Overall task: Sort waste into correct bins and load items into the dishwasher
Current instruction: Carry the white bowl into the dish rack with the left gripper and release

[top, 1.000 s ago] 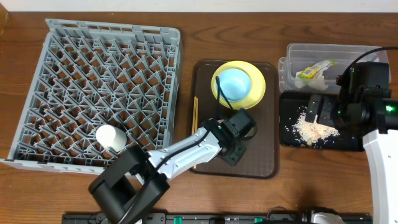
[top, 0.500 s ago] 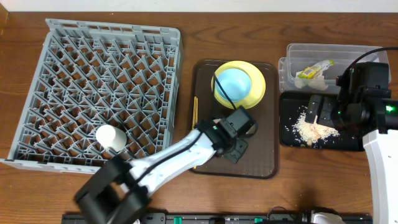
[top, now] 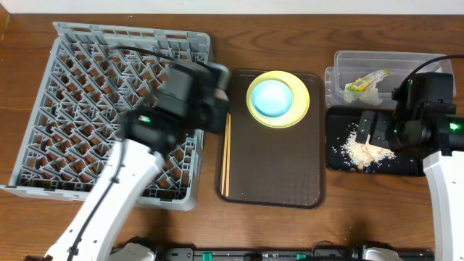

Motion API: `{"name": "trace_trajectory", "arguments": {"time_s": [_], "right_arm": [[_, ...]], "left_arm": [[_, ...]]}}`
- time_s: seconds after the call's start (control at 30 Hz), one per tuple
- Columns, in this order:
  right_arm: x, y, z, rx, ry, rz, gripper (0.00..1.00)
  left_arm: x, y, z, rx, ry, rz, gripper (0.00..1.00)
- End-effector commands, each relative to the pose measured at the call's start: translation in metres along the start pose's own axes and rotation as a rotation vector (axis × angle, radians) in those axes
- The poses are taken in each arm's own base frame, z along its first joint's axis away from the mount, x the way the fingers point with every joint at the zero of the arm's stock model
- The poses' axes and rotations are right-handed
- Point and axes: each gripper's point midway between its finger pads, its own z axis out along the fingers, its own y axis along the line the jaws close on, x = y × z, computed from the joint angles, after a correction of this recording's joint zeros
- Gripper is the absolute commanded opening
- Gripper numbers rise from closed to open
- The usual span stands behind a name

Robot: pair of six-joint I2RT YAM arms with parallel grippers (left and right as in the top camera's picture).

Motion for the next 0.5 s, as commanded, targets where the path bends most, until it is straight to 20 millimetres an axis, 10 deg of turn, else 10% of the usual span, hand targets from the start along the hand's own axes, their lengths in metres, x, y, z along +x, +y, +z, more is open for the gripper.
{"name": "trace_trajectory", "arguments": {"time_s": [0.0, 0.47], "right_arm": [[-0.003, -0.001, -0.004, 0.005, -0.013, 0.01, 0.99], [-0.003, -0.002, -0.004, 0.005, -0.012, 0.01, 0.99]], "left_arm": [[-0.011, 0.014, -0.017, 0.176, -0.013, -0.088, 0.06], [-0.04, 0.116, -0.044, 0.68, -0.181, -0.394, 0.06]]}}
